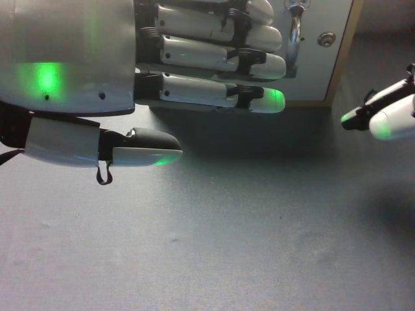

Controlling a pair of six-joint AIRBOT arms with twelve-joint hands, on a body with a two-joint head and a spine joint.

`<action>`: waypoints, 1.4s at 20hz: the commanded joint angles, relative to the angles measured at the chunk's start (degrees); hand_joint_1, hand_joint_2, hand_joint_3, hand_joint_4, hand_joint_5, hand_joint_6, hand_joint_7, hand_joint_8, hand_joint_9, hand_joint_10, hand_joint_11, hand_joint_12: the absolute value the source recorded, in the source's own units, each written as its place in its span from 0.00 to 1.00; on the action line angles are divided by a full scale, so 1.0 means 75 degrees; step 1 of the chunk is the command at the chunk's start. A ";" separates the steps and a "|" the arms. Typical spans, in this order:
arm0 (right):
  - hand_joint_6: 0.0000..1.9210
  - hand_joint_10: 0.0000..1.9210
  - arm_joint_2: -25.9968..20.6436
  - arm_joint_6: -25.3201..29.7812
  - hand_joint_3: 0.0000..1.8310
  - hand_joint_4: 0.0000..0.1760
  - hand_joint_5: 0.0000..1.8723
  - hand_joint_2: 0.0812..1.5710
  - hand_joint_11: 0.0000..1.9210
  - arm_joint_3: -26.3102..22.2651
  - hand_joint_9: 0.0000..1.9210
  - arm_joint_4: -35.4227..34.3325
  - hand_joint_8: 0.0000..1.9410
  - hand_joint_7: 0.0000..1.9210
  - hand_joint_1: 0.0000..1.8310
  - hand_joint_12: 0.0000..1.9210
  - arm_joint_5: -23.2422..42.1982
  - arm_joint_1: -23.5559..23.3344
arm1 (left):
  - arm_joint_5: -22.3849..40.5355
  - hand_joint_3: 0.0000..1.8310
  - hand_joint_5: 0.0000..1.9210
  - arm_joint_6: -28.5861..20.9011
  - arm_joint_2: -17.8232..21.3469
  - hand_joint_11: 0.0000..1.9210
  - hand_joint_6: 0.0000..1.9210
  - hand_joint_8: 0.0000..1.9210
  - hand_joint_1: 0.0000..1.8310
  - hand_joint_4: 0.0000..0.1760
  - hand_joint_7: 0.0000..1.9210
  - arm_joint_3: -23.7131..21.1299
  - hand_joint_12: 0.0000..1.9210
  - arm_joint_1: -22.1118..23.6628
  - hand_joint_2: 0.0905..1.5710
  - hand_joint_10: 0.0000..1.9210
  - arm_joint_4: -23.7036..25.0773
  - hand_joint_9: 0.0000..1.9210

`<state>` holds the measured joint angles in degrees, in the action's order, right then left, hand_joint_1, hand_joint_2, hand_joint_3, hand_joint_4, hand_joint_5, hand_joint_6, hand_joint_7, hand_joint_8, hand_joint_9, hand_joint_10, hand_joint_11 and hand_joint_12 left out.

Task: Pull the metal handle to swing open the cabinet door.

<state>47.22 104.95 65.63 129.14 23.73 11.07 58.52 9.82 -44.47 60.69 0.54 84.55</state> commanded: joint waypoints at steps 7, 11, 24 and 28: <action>0.00 0.00 0.0202 0.0127 0.03 0.00 0.16 1.00 0.00 -0.0091 0.13 -0.2846 0.00 0.15 0.00 0.33 -0.1804 0.0399 | 0.0206 0.07 0.13 0.0066 0.0044 0.00 0.00 0.00 0.00 0.00 0.13 0.0003 0.32 0.0075 1.00 0.00 -0.0747 0.12; 0.00 0.00 0.0423 0.0127 0.02 0.00 0.16 1.00 0.00 -0.0074 0.14 -0.3621 0.00 0.16 0.00 0.36 -0.2619 0.0476 | 0.0206 0.07 0.14 0.0066 0.0044 0.00 0.00 0.00 0.00 0.00 0.13 0.0003 0.30 0.0075 1.00 0.00 -0.0747 0.12; 0.00 0.00 0.0894 0.0127 0.03 0.00 0.18 1.00 0.00 0.0002 0.15 -0.4880 0.00 0.16 0.00 0.38 -0.4275 0.0684 | 0.0206 0.07 0.13 0.0066 0.0044 0.00 0.00 0.00 0.00 0.00 0.14 0.0003 0.29 0.0075 1.00 0.00 -0.0747 0.12; 0.00 0.00 0.1122 0.0127 0.03 0.00 0.18 1.00 0.00 0.0091 0.15 -0.4878 0.00 0.17 0.00 0.38 -0.4364 0.0736 | 0.0206 0.06 0.15 0.0066 0.0044 0.00 0.00 0.00 0.00 0.00 0.15 0.0003 0.32 0.0075 1.00 0.00 -0.0747 0.13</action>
<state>56.07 105.36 66.06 92.58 -7.68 17.10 58.50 9.82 -44.51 60.69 0.54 84.62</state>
